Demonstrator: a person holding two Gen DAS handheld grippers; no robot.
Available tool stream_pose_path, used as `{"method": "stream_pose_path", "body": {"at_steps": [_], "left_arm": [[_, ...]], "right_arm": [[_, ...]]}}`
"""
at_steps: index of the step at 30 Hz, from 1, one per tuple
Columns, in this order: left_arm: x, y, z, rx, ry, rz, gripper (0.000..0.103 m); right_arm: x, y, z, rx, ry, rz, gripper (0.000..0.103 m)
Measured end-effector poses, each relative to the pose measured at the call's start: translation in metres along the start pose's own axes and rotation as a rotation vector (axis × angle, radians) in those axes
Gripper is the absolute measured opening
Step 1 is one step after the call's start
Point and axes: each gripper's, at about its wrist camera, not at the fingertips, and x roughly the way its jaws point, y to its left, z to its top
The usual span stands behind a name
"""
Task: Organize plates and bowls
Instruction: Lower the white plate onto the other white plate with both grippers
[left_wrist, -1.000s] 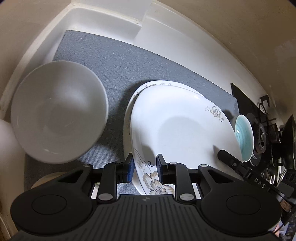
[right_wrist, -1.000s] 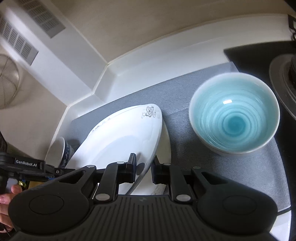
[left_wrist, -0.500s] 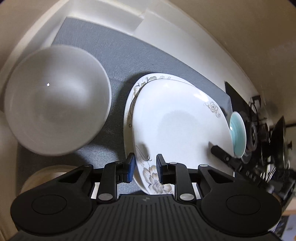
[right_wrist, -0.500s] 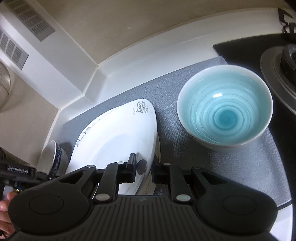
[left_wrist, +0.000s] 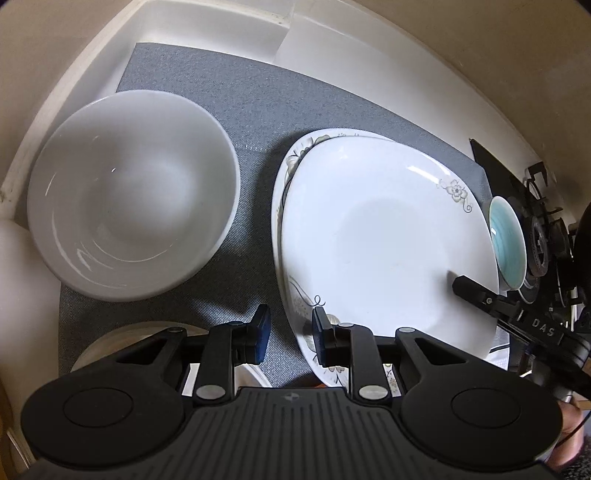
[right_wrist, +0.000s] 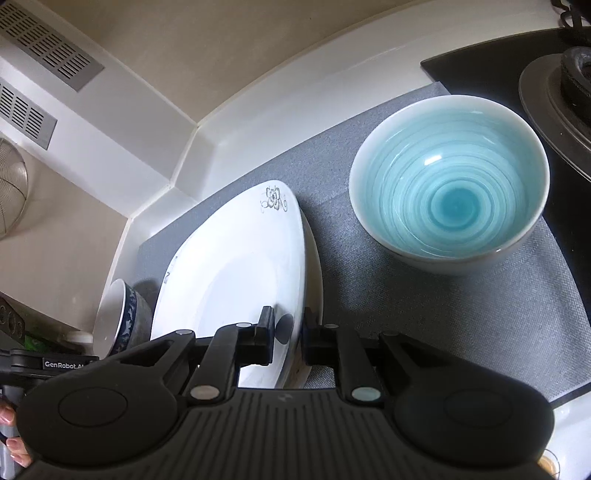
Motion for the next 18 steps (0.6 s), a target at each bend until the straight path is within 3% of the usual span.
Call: {"method": "stream_pose_path", "body": {"at_steps": [4, 13, 15, 18], "left_arm": [[0.002, -0.001, 0.001, 0.006, 0.0, -0.003, 0.025], [0.002, 0.002, 0.0, -0.012, 0.012, -0.038, 0.025], [0.003, 0.0, -0.001, -0.012, 0.014, -0.039, 0.025], [0.005, -0.002, -0.002, -0.017, 0.018, -0.035, 0.025]], "right_arm": [[-0.005, 0.007, 0.002, -0.006, 0.011, -0.004, 0.031], [-0.003, 0.034, 0.003, -0.084, 0.046, -0.109, 0.039], [0.002, 0.042, 0.006, -0.126, 0.062, -0.148, 0.039], [0.009, 0.058, 0.008, -0.224, 0.054, -0.259, 0.029]]}}
